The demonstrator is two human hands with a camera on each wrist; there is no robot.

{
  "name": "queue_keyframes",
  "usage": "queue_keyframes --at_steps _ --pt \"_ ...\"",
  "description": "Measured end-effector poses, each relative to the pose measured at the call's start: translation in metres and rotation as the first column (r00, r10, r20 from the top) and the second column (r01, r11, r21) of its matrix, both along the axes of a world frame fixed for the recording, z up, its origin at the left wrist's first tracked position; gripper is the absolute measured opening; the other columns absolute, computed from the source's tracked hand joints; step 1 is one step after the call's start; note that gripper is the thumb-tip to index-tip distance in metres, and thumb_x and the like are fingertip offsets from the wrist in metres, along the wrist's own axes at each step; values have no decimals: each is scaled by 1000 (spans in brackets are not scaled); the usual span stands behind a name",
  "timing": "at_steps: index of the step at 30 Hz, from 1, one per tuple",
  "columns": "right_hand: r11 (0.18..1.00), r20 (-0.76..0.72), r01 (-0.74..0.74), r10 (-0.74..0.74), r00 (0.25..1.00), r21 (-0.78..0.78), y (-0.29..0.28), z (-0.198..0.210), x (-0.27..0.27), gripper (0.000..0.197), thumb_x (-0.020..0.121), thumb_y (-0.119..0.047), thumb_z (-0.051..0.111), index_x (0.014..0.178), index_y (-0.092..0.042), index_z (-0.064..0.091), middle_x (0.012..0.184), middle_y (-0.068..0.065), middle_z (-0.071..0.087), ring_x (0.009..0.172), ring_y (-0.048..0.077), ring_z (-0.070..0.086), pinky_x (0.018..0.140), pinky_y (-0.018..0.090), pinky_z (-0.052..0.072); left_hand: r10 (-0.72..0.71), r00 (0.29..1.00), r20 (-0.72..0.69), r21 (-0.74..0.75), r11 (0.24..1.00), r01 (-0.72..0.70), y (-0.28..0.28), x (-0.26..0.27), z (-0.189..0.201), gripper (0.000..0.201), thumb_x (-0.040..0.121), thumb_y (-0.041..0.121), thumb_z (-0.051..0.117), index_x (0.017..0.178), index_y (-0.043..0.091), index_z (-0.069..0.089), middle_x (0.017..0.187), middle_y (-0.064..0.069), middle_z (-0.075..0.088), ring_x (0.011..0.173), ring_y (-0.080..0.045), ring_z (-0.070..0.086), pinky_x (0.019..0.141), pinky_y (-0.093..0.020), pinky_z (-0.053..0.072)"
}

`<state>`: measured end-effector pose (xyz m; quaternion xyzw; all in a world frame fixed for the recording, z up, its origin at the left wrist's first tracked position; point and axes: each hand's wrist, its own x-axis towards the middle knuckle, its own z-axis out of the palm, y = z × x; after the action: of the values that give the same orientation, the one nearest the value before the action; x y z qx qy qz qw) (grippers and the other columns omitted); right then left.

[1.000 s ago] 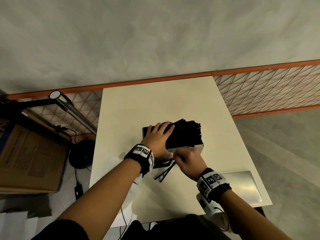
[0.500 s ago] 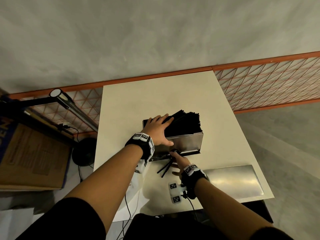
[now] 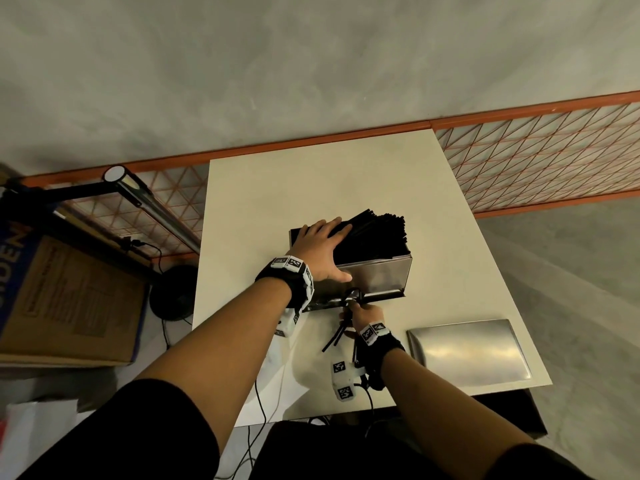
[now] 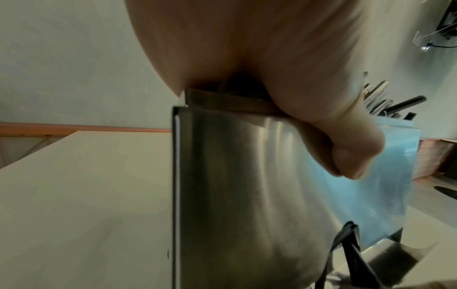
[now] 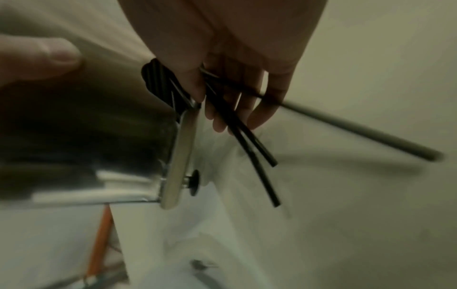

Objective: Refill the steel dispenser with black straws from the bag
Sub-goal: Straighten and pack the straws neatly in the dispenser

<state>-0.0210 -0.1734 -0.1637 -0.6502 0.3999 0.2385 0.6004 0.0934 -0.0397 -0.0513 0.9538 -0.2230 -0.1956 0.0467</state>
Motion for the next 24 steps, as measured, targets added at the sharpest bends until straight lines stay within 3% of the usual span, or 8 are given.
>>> queue_keyframes --at_steps 3,4,9,13,17,20,24 --pt "988 9 -126 128 992 -90 -4 -14 -5 34 94 -36 55 82 -9 70 76 9 75 71 27 72 69 39 60 6 1000 -3 -8 1000 -6 0 1 0 120 71 75 71 162 36 4 171 5 0 156 -30 4 125 -54 10" --pt "983 -1 -167 168 986 -82 -3 -15 -6 32 94 -34 54 86 -8 70 79 11 75 71 29 73 70 39 60 8 1000 -3 -10 1000 -8 0 1 0 120 71 75 71 162 36 4 171 5 0 156 -29 4 125 -54 10" --pt "947 -88 -304 314 946 106 15 -3 -27 21 94 -14 51 81 -2 63 92 29 71 82 44 71 70 47 60 14 1000 -5 -27 1000 -14 1 1 -1 120 71 73 72 162 36 4 170 6 0 156 -28 3 126 -53 8" --pt "902 -105 -397 417 903 168 19 -4 -41 15 86 -12 56 87 0 64 90 28 72 83 43 71 72 51 59 11 1000 28 -33 999 -10 1 -2 -5 121 69 75 72 162 37 5 170 6 2 156 -29 5 125 -53 9" --pt "837 -189 -435 511 838 333 15 16 -52 21 98 -4 45 98 11 60 98 32 69 84 43 70 67 42 57 16 996 86 -43 999 -12 0 -14 -9 122 67 75 72 162 35 7 170 4 4 155 -29 7 125 -53 10" --pt "765 -208 -510 614 761 393 7 21 -57 24 98 -3 46 101 16 60 102 35 67 91 46 69 77 51 58 10 990 137 -46 999 -4 -1 -25 -12 123 66 75 73 162 33 9 170 4 5 155 -29 8 125 -52 9" --pt "709 -240 -611 699 673 352 -3 25 -62 26 92 0 53 103 22 61 96 35 69 94 48 69 88 58 54 3 979 204 -67 998 11 -2 -41 -15 125 66 74 73 162 29 8 169 3 6 154 -29 8 124 -49 7"
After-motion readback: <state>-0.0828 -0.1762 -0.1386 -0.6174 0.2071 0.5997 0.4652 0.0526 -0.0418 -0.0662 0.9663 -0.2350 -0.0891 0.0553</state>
